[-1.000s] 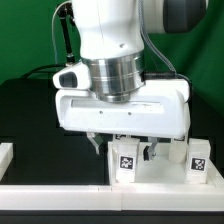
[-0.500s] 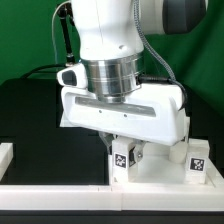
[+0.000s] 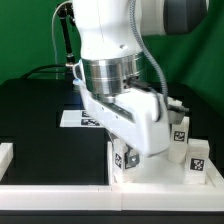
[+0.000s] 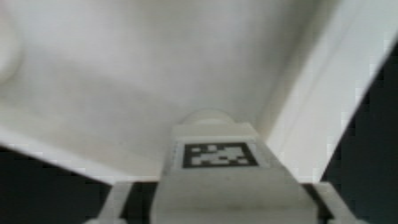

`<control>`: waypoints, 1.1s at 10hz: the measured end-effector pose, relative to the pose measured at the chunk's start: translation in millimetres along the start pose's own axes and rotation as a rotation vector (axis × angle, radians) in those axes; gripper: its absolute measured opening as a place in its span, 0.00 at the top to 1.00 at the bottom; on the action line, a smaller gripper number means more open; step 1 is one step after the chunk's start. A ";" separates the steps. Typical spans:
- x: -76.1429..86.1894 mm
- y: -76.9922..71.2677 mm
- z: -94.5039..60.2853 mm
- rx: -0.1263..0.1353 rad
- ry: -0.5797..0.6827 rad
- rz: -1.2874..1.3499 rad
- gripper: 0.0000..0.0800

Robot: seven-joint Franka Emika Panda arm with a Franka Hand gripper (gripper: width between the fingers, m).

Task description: Assemble square table

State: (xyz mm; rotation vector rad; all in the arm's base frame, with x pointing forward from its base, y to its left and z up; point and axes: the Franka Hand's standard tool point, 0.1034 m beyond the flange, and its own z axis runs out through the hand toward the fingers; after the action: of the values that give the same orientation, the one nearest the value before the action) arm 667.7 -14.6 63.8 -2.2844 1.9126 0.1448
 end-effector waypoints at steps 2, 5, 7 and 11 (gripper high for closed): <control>0.7 -2.0 -0.2 0.026 -0.046 0.306 0.64; -2.6 -3.6 -0.3 0.028 -0.056 0.540 0.64; -3.0 -3.8 -0.7 0.025 -0.051 0.618 0.64; -3.3 -4.4 -2.1 0.028 -0.051 0.611 0.38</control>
Offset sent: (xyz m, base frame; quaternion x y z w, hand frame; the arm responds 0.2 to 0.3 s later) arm 0.0057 -0.0087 0.0036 0.0310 0.0077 0.2315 0.9723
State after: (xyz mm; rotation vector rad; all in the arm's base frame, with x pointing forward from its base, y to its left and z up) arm 671.4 -11.1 66.7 -1.5883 2.4941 0.2393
